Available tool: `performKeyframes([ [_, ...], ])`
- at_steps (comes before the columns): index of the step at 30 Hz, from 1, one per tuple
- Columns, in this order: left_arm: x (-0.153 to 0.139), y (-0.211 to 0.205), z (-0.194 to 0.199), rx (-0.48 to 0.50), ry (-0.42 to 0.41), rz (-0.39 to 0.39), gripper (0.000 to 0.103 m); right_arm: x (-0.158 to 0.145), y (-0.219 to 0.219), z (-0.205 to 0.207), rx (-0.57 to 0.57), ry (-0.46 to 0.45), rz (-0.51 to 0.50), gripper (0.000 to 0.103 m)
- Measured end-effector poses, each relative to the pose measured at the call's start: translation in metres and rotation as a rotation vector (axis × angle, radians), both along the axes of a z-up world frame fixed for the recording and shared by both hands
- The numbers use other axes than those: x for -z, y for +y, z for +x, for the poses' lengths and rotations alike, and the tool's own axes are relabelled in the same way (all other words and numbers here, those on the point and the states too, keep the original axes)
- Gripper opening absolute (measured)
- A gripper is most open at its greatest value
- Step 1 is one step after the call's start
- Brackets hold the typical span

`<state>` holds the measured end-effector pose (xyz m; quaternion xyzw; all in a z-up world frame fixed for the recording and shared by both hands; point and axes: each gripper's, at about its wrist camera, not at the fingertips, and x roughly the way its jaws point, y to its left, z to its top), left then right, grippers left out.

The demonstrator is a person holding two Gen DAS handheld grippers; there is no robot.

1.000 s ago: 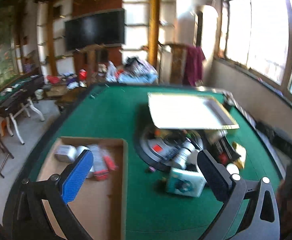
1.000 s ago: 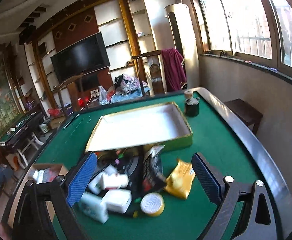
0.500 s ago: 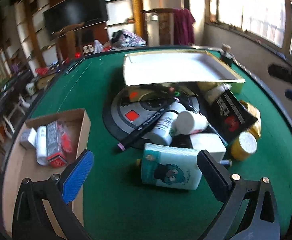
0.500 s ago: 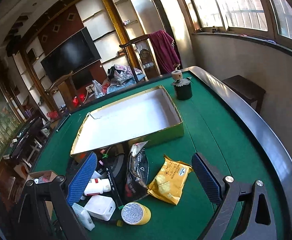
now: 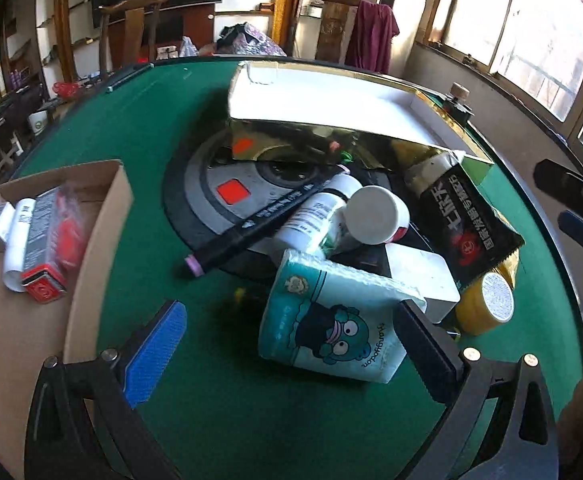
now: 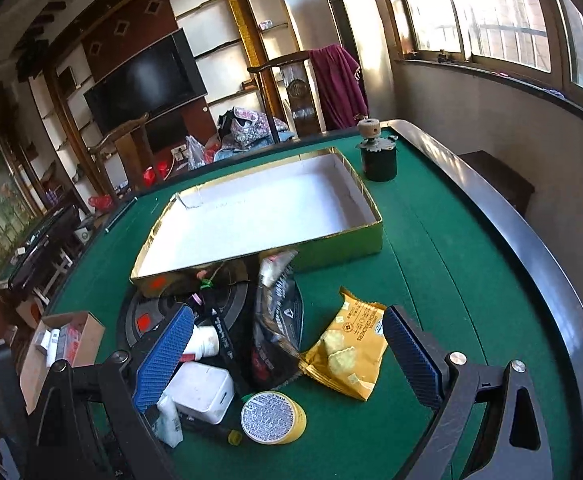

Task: Organize objects
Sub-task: 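Move the left gripper to the teal tissue pack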

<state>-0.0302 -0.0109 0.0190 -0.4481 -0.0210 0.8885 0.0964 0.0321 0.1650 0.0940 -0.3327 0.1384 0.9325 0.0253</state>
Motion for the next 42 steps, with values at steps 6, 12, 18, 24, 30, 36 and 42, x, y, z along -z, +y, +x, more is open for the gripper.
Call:
performKeyframes([
  [6,-0.001,0.018,0.013,0.192,-0.057,0.059,0.055,0.007,-0.005,-0.003,-0.017,-0.021,-0.002,0.098],
  [12,-0.013,0.006,0.027,0.17,-0.074,0.082,0.057,0.011,-0.009,-0.004,-0.04,-0.036,-0.011,0.098],
  [18,-0.018,-0.036,0.035,0.042,-0.089,0.126,0.066,0.01,-0.023,-0.003,-0.257,-0.019,-0.184,0.098],
  [24,-0.02,-0.064,0.048,-0.003,-0.109,0.147,0.067,0.031,-0.055,-0.014,-0.529,-0.137,-0.378,0.098],
  [30,-0.01,-0.063,0.053,0.001,-0.15,0.202,0.069,0.055,-0.072,-0.023,-0.587,-0.26,-0.431,0.1],
  [36,-0.007,-0.055,0.057,-0.019,-0.14,0.175,0.074,0.067,-0.084,-0.023,-0.817,-0.321,-0.75,0.1],
  [42,0.006,-0.013,0.056,-0.005,-0.16,0.064,0.077,0.065,-0.056,-0.026,-0.651,-0.266,-0.669,0.1],
])
